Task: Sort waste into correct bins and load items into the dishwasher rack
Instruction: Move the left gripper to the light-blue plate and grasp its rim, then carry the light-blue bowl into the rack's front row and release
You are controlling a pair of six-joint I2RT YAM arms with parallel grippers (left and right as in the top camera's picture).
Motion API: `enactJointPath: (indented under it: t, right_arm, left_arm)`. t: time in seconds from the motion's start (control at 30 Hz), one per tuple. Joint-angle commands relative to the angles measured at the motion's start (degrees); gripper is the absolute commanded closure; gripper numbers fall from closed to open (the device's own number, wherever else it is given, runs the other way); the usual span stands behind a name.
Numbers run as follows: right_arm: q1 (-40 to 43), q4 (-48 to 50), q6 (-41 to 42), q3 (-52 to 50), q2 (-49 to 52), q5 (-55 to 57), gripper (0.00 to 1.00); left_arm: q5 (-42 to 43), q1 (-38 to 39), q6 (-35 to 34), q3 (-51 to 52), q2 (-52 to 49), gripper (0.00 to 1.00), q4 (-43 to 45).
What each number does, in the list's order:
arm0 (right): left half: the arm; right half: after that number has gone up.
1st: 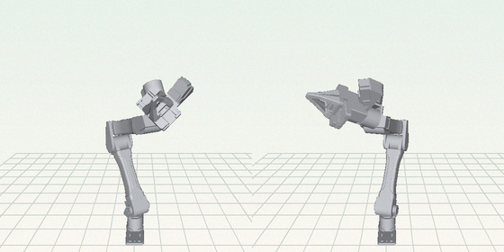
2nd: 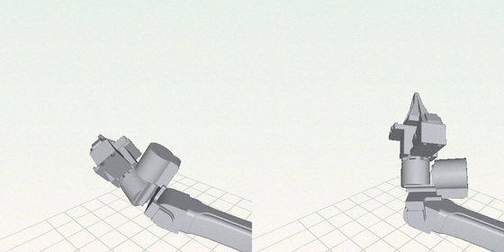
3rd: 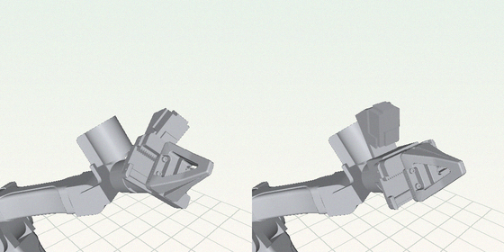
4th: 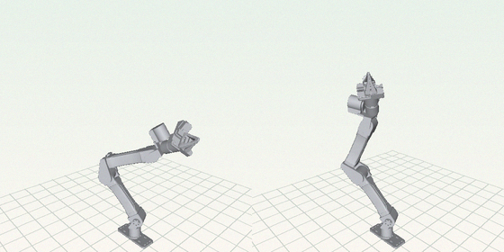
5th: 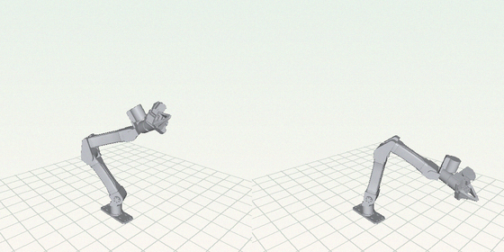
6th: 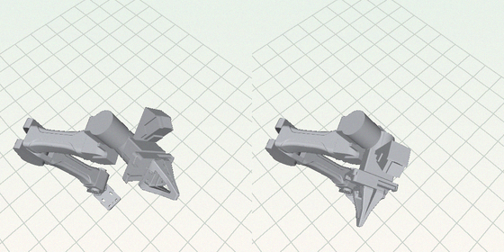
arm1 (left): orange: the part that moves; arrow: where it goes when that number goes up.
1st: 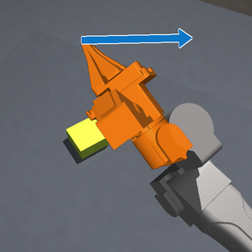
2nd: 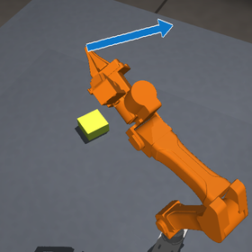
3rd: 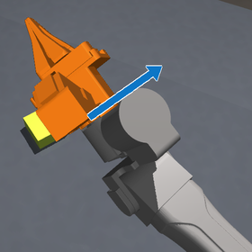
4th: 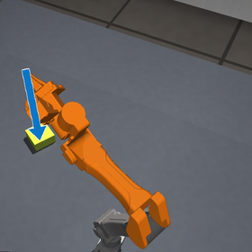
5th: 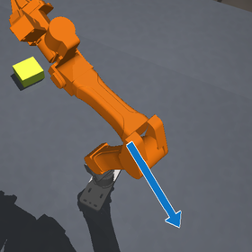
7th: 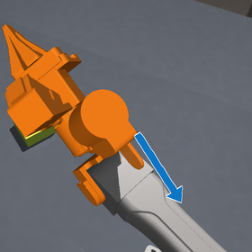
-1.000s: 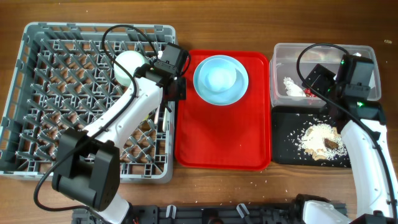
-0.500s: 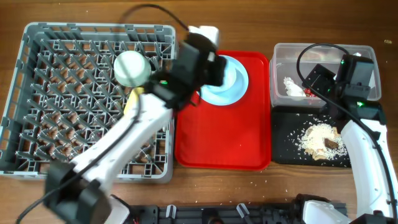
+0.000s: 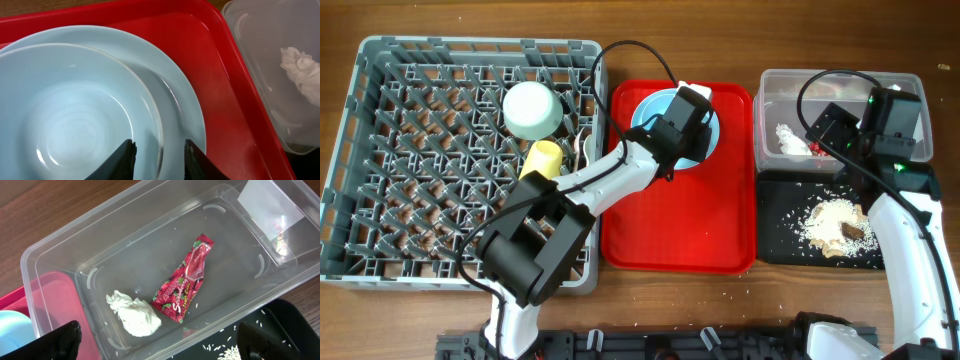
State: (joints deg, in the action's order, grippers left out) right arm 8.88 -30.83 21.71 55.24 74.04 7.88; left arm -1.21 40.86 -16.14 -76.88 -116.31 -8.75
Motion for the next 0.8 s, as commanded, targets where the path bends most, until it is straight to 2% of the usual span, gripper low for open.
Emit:
enactJointPath:
  t: [0.0,0.17,0.27,0.37,0.43,0.47,0.57,0.67,0.77]
  right_arm:
    - [-0.02,0.02,-0.61,0.98,0.28,-0.50,0.00]
    - [-0.02,0.02,-0.61,0.98,0.28,-0.50,0.00]
    - [-0.02,0.02,-0.61,0.98,0.28,-0.48,0.00]
    - [-0.02,0.04,-0.61,0.98,0.28,-0.48,0.00]
    - [-0.02,0.02,-0.61,0.98,0.28,-0.50,0.00]
    - [-0.02,0.02,-0.61,0.98,0.28,-0.50,0.00]
    - [-0.02,0.04,-0.61,0.98,0.28,-0.50,0.00]
    - [-0.02,0.02,-0.61,0.98,0.28,-0.50,0.00]
    - [-0.02,0.02,-0.61,0.98,0.28,-0.50,0.00]
  left_arm:
    - [-1.44,-0.13,0.98,0.00,-0.83,0.72,-0.68]
    - [-1.46,-0.13,1.01,0.00,-1.90,0.73,-2.05]
    - [-1.44,-0.13,0.98,0.00,-1.90,0.80,-2.23]
    - [-1.46,-0.13,0.98,0.00,-1.90,0.82,-3.93]
    - [-1.44,-0.13,0.98,0.00,-1.90,0.89,-4.35]
    - [-1.46,-0.15,0.98,0.00,-1.90,0.95,-4.37]
    - [-3.43,-0.20,0.98,-1.22,0.57,0.96,-4.68]
    - [-2.82,-0.26,-2.16,-5.75,11.93,0.96,-14.16]
    - [7.48,-1.75,-4.52,-9.53,26.99,0.96,-31.39]
